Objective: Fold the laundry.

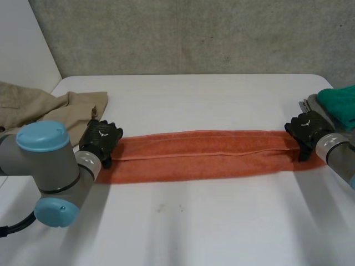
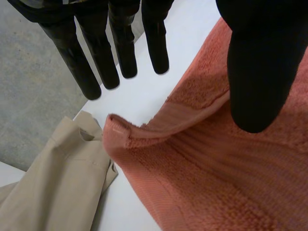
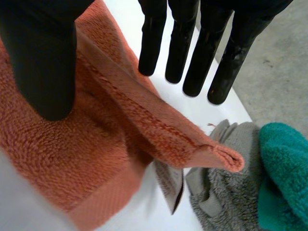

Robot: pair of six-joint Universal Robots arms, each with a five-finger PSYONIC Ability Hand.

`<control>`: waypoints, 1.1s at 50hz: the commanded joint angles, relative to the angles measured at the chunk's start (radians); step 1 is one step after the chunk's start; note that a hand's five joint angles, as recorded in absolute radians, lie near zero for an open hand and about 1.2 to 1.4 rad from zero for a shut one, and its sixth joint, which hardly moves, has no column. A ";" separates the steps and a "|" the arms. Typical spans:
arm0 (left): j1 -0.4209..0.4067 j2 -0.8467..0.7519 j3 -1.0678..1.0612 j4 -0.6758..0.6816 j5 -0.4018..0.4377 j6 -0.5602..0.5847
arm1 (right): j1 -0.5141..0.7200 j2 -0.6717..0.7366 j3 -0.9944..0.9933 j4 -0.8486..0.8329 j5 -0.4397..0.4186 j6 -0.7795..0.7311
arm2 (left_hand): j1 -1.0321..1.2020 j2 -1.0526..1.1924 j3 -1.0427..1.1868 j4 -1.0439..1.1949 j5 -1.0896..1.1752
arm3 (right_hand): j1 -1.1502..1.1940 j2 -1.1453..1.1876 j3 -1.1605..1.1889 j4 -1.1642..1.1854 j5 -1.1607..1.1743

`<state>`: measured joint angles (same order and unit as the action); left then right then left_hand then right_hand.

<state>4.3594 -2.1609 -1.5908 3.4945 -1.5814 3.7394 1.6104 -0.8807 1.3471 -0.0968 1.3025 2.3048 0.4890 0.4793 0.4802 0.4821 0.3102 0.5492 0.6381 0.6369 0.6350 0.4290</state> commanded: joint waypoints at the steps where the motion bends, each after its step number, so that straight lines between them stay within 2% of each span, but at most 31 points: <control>1: 0.015 -0.030 0.034 0.000 0.000 0.016 | 0.000 0.019 -0.006 -0.060 -0.002 -0.002 | 0.215 0.224 0.223 0.221 0.219 | 0.484 0.395 0.396 0.398 0.429; 10: 0.034 -0.040 0.041 0.001 0.001 0.016 | 0.000 0.031 -0.019 -0.067 -0.008 -0.002 | 0.444 0.453 0.452 0.451 0.448 | 0.847 0.758 0.759 0.761 0.792; 20: 0.043 -0.059 0.049 0.000 0.009 0.013 | 0.000 0.022 -0.019 -0.063 0.001 -0.005 | 0.907 0.917 0.916 0.914 0.911 | 0.847 0.758 0.759 0.761 0.793; 21: 0.043 -0.057 0.048 0.000 0.014 0.013 | 0.000 0.017 -0.019 -0.058 0.003 -0.005 | 0.907 0.917 0.916 0.914 0.911 | 0.847 0.758 0.759 0.761 0.793; 23: 0.043 -0.057 0.048 0.000 0.018 0.011 | -0.001 0.002 -0.019 -0.055 0.003 0.001 | 0.907 0.917 0.916 0.914 0.911 | 0.538 0.450 0.451 0.453 0.484; 25: 0.043 -0.057 0.048 0.000 0.020 0.011 | -0.001 -0.009 -0.016 -0.052 0.004 0.005 | 0.907 0.917 0.916 0.914 0.911 | 0.358 0.269 0.271 0.273 0.304; 30: 0.039 -0.054 0.046 0.000 0.018 0.007 | -0.017 -0.020 -0.019 -0.035 -0.005 -0.002 | 0.907 0.917 0.916 0.914 0.911 | 0.343 0.254 0.255 0.257 0.289; 37: 0.035 -0.037 0.046 -0.002 0.017 0.004 | -0.017 -0.006 -0.049 -0.027 -0.014 -0.004 | 0.907 0.917 0.916 0.914 0.911 | 0.375 0.286 0.288 0.289 0.321; 41: 0.038 -0.040 0.049 -0.002 0.018 0.005 | -0.015 0.012 -0.065 -0.027 -0.032 -0.005 | 0.907 0.917 0.916 0.914 0.911 | 0.677 0.588 0.589 0.591 0.623; 42: 0.040 -0.042 0.051 -0.002 0.018 0.005 | -0.012 0.020 -0.074 -0.029 -0.046 -0.007 | 0.907 0.917 0.916 0.914 0.911 | 0.845 0.756 0.758 0.760 0.791; 48: 0.040 -0.080 0.124 0.000 0.017 0.008 | -0.007 0.037 -0.114 -0.055 -0.068 -0.005 | 0.907 0.917 0.916 0.914 0.911 | 0.847 0.758 0.759 0.761 0.793; 52: 0.040 -0.126 0.254 0.011 0.017 0.005 | -0.004 0.055 -0.189 -0.139 -0.063 0.010 | 0.907 0.917 0.916 0.914 0.911 | 0.847 0.758 0.759 0.761 0.793; 55: 0.039 -0.137 0.395 0.063 0.017 0.004 | 0.000 0.063 -0.239 -0.280 -0.061 0.031 | 0.907 0.917 0.916 0.914 0.911 | 0.847 0.758 0.759 0.761 0.793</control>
<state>4.3990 -2.2524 -1.4328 3.4977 -1.5643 3.7471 1.6044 -0.8354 1.2017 -0.1841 1.2366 2.3049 1.1319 1.1975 1.1884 1.1961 0.9863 0.9972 1.1799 1.1828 1.1899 0.9860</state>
